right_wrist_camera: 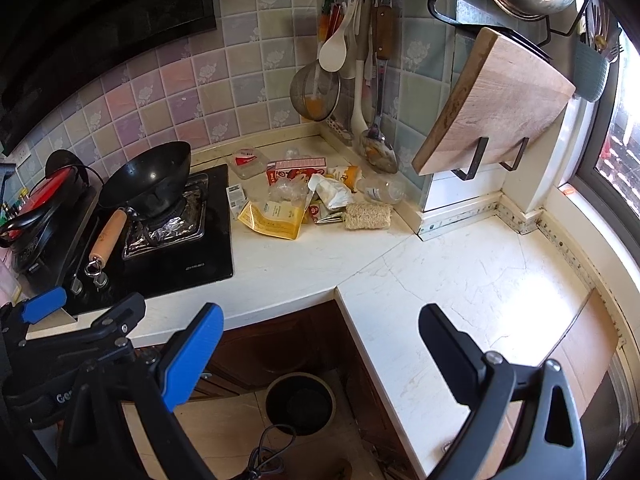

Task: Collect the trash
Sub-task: 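Move both tools toward the trash on the counter, then grasp the white milk carton with the left gripper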

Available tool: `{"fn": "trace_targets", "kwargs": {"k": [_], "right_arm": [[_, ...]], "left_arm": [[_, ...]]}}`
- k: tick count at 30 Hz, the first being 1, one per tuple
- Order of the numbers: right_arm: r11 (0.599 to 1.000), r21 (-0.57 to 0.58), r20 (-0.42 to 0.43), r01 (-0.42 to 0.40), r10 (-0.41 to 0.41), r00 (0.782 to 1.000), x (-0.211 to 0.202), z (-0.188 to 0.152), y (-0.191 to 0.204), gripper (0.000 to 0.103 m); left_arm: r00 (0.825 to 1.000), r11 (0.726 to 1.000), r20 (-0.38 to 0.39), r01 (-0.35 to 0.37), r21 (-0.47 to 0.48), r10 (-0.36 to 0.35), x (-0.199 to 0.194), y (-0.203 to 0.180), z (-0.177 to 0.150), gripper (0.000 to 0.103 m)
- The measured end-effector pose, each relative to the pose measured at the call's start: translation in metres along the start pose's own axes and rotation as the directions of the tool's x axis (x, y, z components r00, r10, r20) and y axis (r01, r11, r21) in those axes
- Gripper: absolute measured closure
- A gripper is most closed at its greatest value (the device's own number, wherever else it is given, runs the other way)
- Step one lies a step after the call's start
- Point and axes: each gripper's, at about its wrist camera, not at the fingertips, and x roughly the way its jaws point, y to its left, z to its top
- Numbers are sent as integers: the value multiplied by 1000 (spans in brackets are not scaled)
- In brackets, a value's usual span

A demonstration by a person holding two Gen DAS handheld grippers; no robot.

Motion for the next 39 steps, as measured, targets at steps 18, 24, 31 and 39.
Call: {"fn": "trace_targets", "kwargs": {"k": [18, 24, 31, 39], "right_arm": [[996, -59, -9, -73, 73, 997, 30, 12, -30, 5], [996, -33, -24, -86, 86, 996, 53, 29, -38, 10], [993, 33, -64, -115, 117, 991, 102, 60, -36, 20], [995, 53, -96, -88, 93, 991, 194, 89, 1, 29]], "left_arm": [[999, 998, -8, -51, -32, 51, 14, -22, 16, 1], [999, 1000, -36, 28, 13, -27, 42, -19, 63, 1], [975, 981, -161, 171, 88, -155, 107, -23, 128, 1], [958, 970, -264, 160, 183, -108, 202, -16, 183, 9]]}}
